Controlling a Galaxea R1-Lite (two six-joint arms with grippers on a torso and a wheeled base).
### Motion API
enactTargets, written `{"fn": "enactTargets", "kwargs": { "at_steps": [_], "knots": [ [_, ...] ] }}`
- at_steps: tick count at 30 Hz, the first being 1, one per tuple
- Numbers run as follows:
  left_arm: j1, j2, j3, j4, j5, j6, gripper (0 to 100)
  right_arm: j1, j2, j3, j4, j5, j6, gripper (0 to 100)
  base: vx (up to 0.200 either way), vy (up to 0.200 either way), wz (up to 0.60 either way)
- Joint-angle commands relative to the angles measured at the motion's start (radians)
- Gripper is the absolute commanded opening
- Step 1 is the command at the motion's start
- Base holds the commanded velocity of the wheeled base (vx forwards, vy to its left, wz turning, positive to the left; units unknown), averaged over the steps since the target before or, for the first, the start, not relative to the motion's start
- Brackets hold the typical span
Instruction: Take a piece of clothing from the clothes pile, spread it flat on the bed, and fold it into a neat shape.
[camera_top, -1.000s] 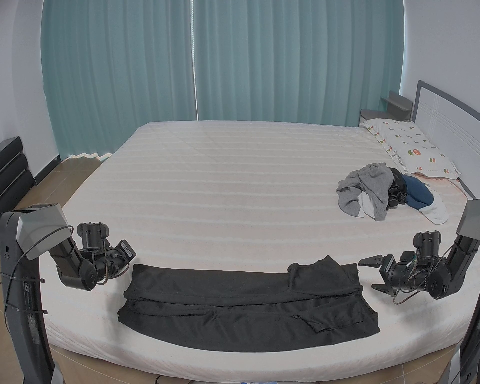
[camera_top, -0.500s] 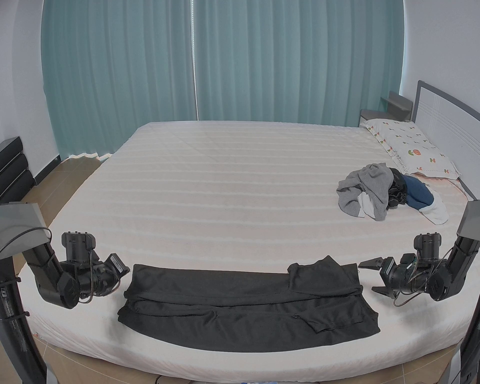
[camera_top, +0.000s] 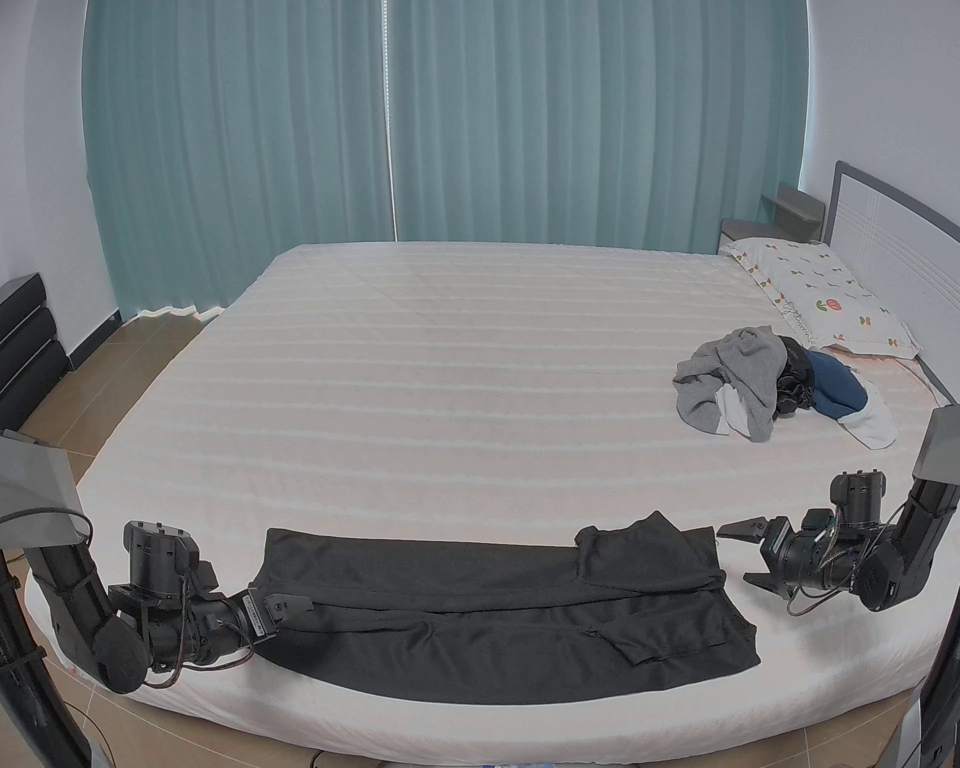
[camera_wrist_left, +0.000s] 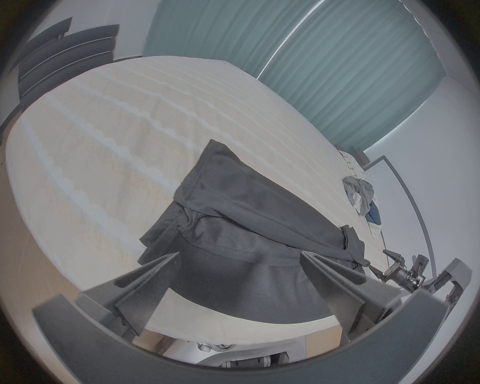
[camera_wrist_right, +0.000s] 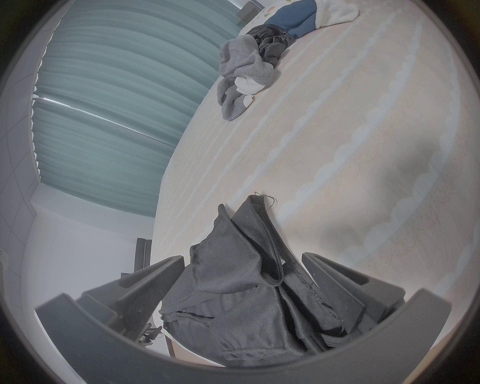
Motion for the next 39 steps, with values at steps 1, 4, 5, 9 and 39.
{"fn": "enactTargets", "kwargs": {
  "at_steps": [1,4,5,9,39],
  "knots": [
    [-0.005,0.054,-0.029,-0.006,-0.004,0.0,100,0.002,0.004,0.012,-0.009,0.0,0.0,100,0.0,0.0,0.0],
    [-0.003,0.123,-0.039,-0.067,0.001,-0.002,100,0.003,0.004,0.012,-0.009,0.0,0.0,100,0.0,0.0,0.0],
    [-0.005,0.129,-0.038,-0.075,0.001,-0.002,100,0.003,0.003,0.012,-0.009,0.0,0.0,100,0.0,0.0,0.0],
    [-0.003,0.186,-0.016,-0.17,0.008,0.001,100,0.002,0.006,0.012,-0.011,0.0,-0.001,100,0.0,0.0,0.0],
    [0.023,0.167,-0.03,-0.195,0.08,0.0,0,0.002,0.006,0.012,-0.011,0.0,-0.003,100,0.0,0.0,0.0]
  ]
}}
